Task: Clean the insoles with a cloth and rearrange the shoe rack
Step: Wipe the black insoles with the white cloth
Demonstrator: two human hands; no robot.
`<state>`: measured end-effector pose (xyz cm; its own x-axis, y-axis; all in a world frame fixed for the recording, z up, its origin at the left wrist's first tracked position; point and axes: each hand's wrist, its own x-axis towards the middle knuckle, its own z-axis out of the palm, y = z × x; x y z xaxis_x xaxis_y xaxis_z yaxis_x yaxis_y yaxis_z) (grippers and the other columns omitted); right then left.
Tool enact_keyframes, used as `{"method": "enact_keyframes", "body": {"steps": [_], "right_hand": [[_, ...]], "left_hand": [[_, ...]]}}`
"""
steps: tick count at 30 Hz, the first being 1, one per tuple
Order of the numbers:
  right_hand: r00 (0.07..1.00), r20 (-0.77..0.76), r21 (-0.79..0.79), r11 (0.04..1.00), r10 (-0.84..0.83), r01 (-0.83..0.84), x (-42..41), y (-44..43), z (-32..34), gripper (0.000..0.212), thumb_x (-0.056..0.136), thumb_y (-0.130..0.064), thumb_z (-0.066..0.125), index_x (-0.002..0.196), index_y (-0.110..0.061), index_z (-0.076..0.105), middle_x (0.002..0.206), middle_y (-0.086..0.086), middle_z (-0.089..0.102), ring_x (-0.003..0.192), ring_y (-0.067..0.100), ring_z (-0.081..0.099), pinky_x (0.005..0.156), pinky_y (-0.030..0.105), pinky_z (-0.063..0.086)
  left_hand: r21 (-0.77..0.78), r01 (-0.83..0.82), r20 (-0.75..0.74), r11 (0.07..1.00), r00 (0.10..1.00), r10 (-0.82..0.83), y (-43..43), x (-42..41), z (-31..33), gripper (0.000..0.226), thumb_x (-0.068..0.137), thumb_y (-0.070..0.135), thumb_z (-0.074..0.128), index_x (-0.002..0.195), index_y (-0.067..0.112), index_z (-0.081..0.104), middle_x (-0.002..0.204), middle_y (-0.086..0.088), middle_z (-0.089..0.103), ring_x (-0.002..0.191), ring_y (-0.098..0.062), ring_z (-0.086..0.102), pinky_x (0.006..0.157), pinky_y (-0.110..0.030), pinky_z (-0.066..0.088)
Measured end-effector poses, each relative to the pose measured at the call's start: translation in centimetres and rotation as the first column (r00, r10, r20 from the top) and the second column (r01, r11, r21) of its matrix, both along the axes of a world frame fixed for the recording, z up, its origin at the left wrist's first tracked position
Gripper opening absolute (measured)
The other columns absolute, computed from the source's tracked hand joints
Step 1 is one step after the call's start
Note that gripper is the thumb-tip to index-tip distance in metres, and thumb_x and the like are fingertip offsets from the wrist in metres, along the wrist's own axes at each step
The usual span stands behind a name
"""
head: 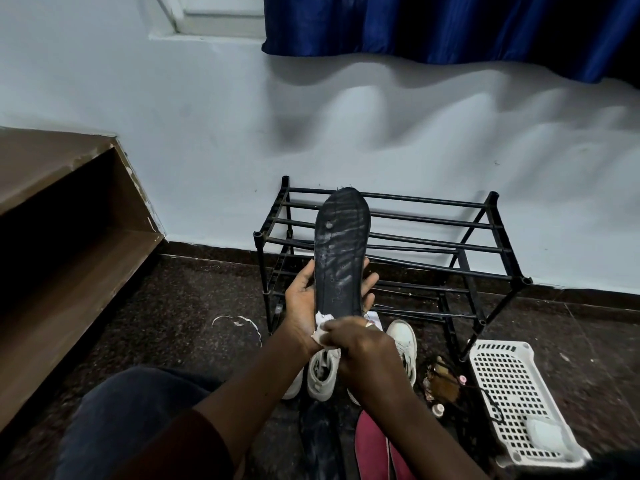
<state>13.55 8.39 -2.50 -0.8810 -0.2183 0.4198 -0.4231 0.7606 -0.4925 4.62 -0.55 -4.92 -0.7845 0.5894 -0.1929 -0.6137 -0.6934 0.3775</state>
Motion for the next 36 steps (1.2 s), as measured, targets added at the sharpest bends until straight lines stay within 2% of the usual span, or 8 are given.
{"method": "enact_keyframes", "body": {"steps": [6, 9, 12, 16, 24, 28, 32, 36], "right_hand": [[0.979, -0.013, 0.018, 0.979, -0.202, 0.202, -3.2, -0.1, 1.2, 0.016, 0.062, 0.003, 0.06, 0.065, -0.011, 0.068, 0.07, 0.008, 0.061, 0.065, 0.025, 0.06, 0.053, 0.031, 0.051], [0.948, -0.009, 0.012, 0.948, -0.317, 0.317, -3.4, -0.7, 2.3, 0.024, 0.069, -0.007, 0.043, 0.063, -0.014, 0.065, 0.059, 0.007, 0.056, 0.051, 0.021, 0.055, 0.04, 0.024, 0.036], [0.977, -0.045, 0.11, 0.971, -0.207, 0.21, -2.0, -1.3, 1.3, 0.033, 0.071, -0.013, 0.03, 0.068, -0.015, 0.063, 0.06, 0.003, 0.057, 0.051, 0.018, 0.055, 0.039, 0.025, 0.039], [0.996, -0.016, 0.11, 0.99, -0.089, 0.091, -0.5, -0.6, -0.6, 0.023, 0.067, -0.008, 0.044, 0.076, -0.014, 0.064, 0.075, -0.001, 0.062, 0.067, 0.02, 0.059, 0.048, 0.033, 0.049], [0.991, -0.058, 0.058, 0.99, -0.122, 0.125, -1.9, -0.1, -0.5, 0.015, 0.054, 0.004, 0.054, 0.058, -0.008, 0.063, 0.062, 0.006, 0.064, 0.057, 0.019, 0.062, 0.045, 0.026, 0.046], [0.967, 0.011, -0.129, 0.958, -0.256, 0.255, -3.4, -0.6, 0.0, 0.014, 0.066, 0.001, 0.045, 0.057, -0.003, 0.056, 0.054, 0.01, 0.055, 0.049, 0.021, 0.052, 0.045, 0.027, 0.037], [0.991, 0.019, -0.07, 0.989, -0.132, 0.133, -1.4, -0.6, -0.8, 0.008, 0.076, -0.011, 0.052, 0.069, -0.009, 0.054, 0.068, 0.005, 0.056, 0.065, 0.016, 0.049, 0.06, 0.027, 0.038], [0.998, 0.006, -0.092, 0.994, -0.065, 0.065, 0.3, 0.3, -1.6, 0.011, 0.079, -0.005, 0.057, 0.086, -0.014, 0.059, 0.077, 0.002, 0.061, 0.071, 0.017, 0.056, 0.062, 0.03, 0.045]], "left_hand": [[-0.04, 0.1, 0.033, 0.994, 0.995, -0.099, 0.4, 0.5, 0.3, 0.073, 0.088, 0.056, 0.039, 0.134, 0.001, 0.049, 0.144, -0.023, 0.041, 0.135, -0.034, 0.037, 0.109, -0.044, 0.034], [-0.07, 0.111, 0.018, 0.991, 0.994, -0.11, 0.6, 0.6, 0.3, 0.083, 0.086, 0.07, 0.032, 0.128, 0.003, 0.058, 0.132, -0.022, 0.055, 0.134, -0.033, 0.038, 0.114, -0.045, 0.024], [-0.041, 0.029, 0.016, 0.999, 0.999, -0.028, 0.6, 0.5, 0.4, 0.083, 0.084, 0.073, 0.033, 0.134, 0.01, 0.05, 0.129, -0.013, 0.059, 0.127, -0.034, 0.048, 0.102, -0.048, 0.04], [-0.034, -0.038, 0.035, 0.999, 0.999, 0.039, 0.6, 0.4, 0.5, 0.077, 0.087, 0.067, 0.037, 0.139, 0.01, 0.045, 0.132, -0.01, 0.056, 0.122, -0.034, 0.053, 0.086, -0.046, 0.05], [-0.023, -0.017, 0.082, 1.0, 0.996, 0.018, 0.9, 0.4, 0.4, 0.068, 0.088, 0.061, 0.041, 0.134, 0.012, 0.052, 0.126, -0.01, 0.06, 0.119, -0.034, 0.055, 0.085, -0.043, 0.052], [-0.06, 0.007, 0.076, 0.998, 0.997, -0.003, 1.1, 0.6, 0.4, 0.067, 0.089, 0.06, 0.04, 0.12, 0.006, 0.064, 0.122, -0.016, 0.062, 0.117, -0.038, 0.056, 0.107, -0.046, 0.035], [0.0, -0.019, 0.074, 1.0, 0.997, 0.019, 0.9, 0.3, 0.5, 0.066, 0.087, 0.059, 0.043, 0.125, 0.008, 0.058, 0.126, -0.01, 0.058, 0.116, -0.037, 0.057, 0.084, -0.044, 0.052], [0.005, -0.022, 0.047, 1.0, 0.999, 0.022, 0.5, 0.1, 0.2, 0.069, 0.091, 0.06, 0.037, 0.136, 0.01, 0.048, 0.129, -0.01, 0.058, 0.12, -0.033, 0.053, 0.084, -0.044, 0.052]]}}
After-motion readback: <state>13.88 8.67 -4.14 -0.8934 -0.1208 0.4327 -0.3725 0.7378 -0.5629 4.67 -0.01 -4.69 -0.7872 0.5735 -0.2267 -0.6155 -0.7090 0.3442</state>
